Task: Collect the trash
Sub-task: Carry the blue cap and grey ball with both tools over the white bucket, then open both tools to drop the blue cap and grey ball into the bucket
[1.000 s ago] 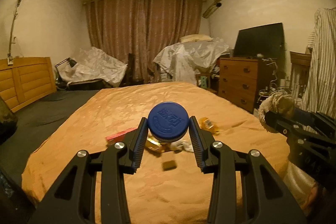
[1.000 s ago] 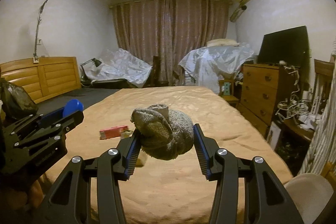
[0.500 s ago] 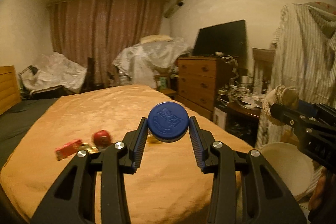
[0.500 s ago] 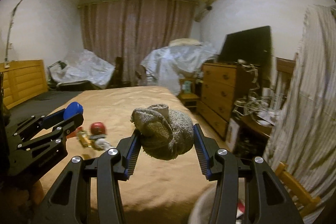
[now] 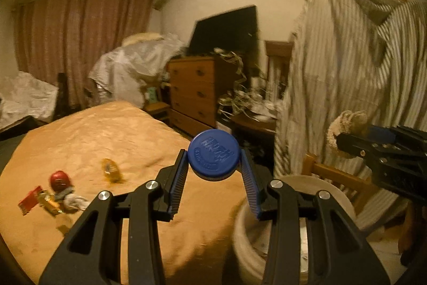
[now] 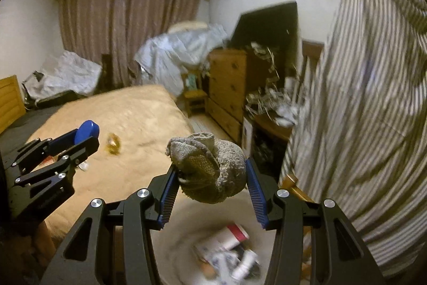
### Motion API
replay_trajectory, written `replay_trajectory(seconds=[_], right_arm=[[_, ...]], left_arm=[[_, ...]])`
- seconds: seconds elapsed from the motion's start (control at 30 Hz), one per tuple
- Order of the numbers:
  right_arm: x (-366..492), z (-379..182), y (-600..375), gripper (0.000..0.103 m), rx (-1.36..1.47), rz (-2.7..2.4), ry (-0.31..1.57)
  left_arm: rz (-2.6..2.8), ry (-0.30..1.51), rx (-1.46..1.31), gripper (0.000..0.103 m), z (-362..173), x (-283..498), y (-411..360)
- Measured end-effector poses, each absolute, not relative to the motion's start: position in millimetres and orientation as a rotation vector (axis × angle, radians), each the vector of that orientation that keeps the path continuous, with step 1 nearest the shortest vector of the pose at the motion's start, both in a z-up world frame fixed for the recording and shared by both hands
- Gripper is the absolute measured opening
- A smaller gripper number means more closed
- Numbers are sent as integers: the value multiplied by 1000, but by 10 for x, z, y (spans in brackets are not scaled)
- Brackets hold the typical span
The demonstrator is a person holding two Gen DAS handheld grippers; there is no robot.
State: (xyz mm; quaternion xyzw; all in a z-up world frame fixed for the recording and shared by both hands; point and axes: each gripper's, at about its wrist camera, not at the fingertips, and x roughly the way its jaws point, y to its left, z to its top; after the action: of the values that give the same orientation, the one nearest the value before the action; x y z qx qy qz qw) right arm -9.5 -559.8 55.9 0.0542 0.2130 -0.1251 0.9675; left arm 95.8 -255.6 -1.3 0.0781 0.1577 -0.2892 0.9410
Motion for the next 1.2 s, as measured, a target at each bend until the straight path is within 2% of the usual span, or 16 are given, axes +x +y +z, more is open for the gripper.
replay_trajectory(seconds=[0.37,0.6,0.8,1.2], right_arm=[[336,-12,-6595,50,233,-177,767],[531,-353,-6553,50,306,-114,926],[565,-486,-6565,50,341,-93,973],[562,-566,-6480,50,344,-77,978]], left_arm=[[-771,591,244,39,-470,1155,-3211],[-858,804,301,39,-787,1309,-3478],[-863,859,337,39,-961,1321,-3531],[-861,851,337,39,-927,1365,-3541]])
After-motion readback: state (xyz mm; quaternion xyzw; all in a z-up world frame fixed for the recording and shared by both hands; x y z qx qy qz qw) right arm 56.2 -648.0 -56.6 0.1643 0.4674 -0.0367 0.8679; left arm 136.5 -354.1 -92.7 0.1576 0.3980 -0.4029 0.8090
